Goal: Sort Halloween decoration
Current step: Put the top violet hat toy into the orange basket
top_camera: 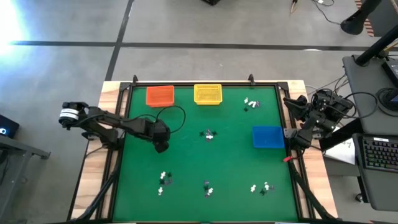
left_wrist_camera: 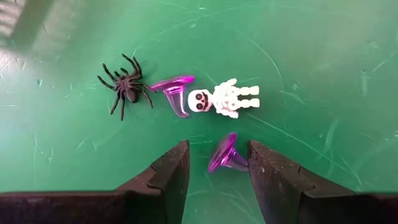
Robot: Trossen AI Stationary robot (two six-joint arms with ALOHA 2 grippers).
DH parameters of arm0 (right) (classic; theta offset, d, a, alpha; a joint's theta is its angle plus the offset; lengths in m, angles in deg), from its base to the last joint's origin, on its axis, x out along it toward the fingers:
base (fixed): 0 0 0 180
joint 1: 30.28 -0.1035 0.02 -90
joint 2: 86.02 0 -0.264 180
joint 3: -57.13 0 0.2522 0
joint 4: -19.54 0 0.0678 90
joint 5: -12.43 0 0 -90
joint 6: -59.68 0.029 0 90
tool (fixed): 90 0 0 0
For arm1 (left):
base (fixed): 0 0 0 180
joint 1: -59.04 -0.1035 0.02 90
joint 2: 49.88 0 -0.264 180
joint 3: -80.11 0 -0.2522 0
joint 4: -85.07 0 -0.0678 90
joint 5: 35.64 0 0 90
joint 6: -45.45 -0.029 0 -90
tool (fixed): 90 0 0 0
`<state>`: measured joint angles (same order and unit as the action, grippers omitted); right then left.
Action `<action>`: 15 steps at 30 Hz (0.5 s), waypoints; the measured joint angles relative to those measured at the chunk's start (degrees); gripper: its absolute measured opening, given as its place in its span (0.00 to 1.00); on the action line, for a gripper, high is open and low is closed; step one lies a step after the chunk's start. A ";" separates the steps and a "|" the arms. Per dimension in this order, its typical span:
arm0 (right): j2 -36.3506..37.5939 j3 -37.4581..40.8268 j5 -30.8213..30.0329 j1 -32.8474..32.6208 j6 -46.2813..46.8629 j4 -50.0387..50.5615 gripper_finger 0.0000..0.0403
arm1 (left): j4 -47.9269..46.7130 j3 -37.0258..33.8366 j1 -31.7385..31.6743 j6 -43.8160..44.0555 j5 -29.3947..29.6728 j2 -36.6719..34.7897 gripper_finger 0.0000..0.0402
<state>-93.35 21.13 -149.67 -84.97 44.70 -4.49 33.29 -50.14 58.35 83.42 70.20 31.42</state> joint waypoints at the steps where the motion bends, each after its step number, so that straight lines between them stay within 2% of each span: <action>1: 0.00 0.00 -0.01 -0.01 0.00 0.01 0.40 | 0.04 0.00 -0.17 0.00 -0.06 0.08 0.34; 15: 0.00 0.00 0.00 -0.02 -0.02 0.09 0.40 | 1.15 0.04 -1.28 -0.50 -1.43 1.96 0.19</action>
<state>-93.35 21.13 -149.67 -85.00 44.68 -4.39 34.44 -50.10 57.07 82.92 68.77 33.38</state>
